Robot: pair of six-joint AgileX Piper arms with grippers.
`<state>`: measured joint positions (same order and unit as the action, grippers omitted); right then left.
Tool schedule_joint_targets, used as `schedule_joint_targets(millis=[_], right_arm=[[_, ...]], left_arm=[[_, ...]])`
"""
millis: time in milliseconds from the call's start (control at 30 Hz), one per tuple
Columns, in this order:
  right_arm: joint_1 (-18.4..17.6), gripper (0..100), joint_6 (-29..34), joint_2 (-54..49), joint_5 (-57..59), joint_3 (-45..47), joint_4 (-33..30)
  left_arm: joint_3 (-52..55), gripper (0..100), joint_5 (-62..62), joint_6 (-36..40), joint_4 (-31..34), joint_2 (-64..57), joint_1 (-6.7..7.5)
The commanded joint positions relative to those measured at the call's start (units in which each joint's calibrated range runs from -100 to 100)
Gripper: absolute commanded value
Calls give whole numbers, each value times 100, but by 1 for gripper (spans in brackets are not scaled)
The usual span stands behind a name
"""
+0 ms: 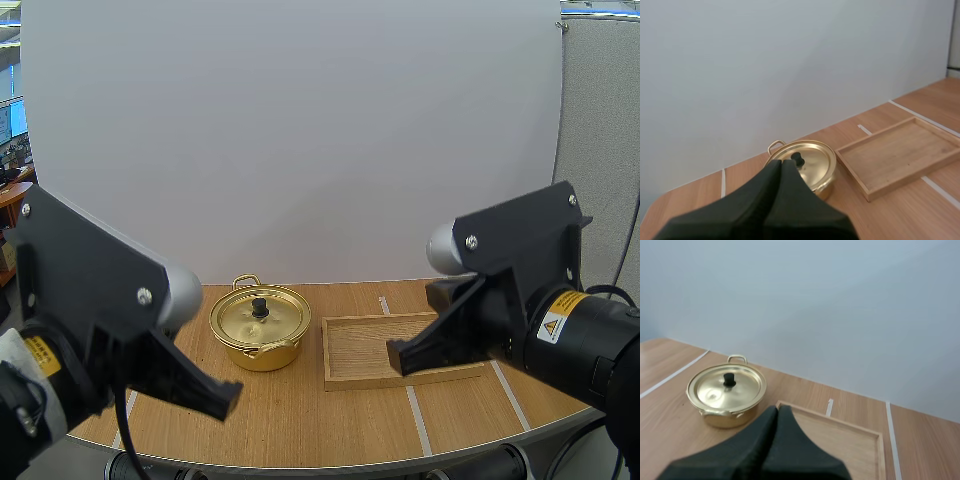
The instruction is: Open the pot, put the pineapple inside, and close it
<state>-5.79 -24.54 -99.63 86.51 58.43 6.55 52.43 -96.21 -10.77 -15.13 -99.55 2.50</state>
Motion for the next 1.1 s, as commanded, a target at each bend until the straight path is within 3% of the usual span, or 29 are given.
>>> schedule_joint_targets(millis=[0,133,267,567,933,1067], right_arm=[[16,0,-5,-37,-2228,393,87],[16,0,-5,-37,-3444,1100,75],[16,0,-5,-37,-4974,1935,49],[16,0,-5,-37,-6858,3274,3],[26,0,-5,-37,-6935,4157,4],[149,0,-5,-37,-6230,4157,17]], left_arm=[[577,0,2612,1485,1108,-45,15],[1088,0,4382,1745,1693,-45,15],[1680,0,5840,1745,1695,-45,15],[3334,0,8087,1794,1695,-45,15],[4757,0,9182,1865,1695,-45,15],[4757,0,8990,2018,1695,-45,15]])
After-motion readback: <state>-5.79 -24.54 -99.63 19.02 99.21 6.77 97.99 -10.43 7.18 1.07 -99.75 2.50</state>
